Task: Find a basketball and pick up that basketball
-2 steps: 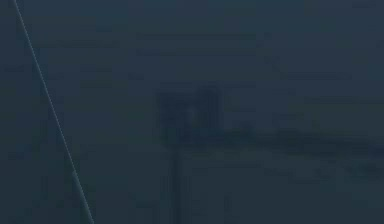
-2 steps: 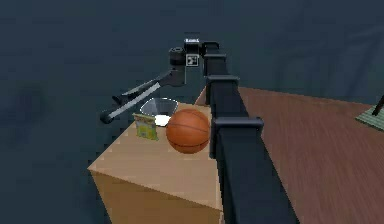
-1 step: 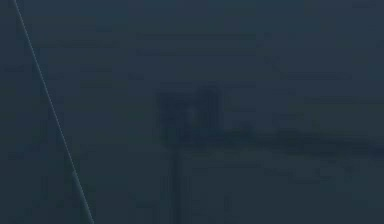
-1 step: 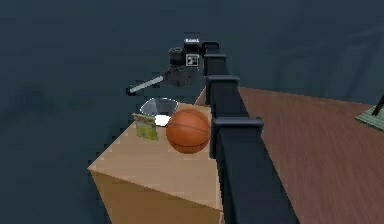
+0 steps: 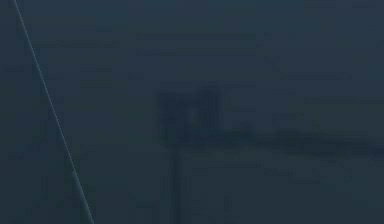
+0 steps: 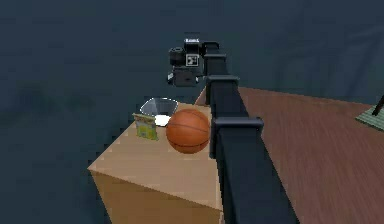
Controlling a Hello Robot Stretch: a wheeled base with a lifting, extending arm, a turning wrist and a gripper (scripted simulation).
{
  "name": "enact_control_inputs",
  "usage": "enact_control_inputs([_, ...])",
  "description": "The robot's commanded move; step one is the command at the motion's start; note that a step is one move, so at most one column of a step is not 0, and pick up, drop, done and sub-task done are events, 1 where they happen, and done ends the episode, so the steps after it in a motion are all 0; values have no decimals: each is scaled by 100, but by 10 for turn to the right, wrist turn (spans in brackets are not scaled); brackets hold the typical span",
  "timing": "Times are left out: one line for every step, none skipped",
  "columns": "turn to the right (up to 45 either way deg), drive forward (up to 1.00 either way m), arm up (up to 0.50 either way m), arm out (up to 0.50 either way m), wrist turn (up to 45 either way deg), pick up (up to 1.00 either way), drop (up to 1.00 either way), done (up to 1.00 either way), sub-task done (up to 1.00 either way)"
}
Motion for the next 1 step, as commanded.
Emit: enact_control_inputs([0, 0, 0, 0, 30, 0, 0, 0, 0])
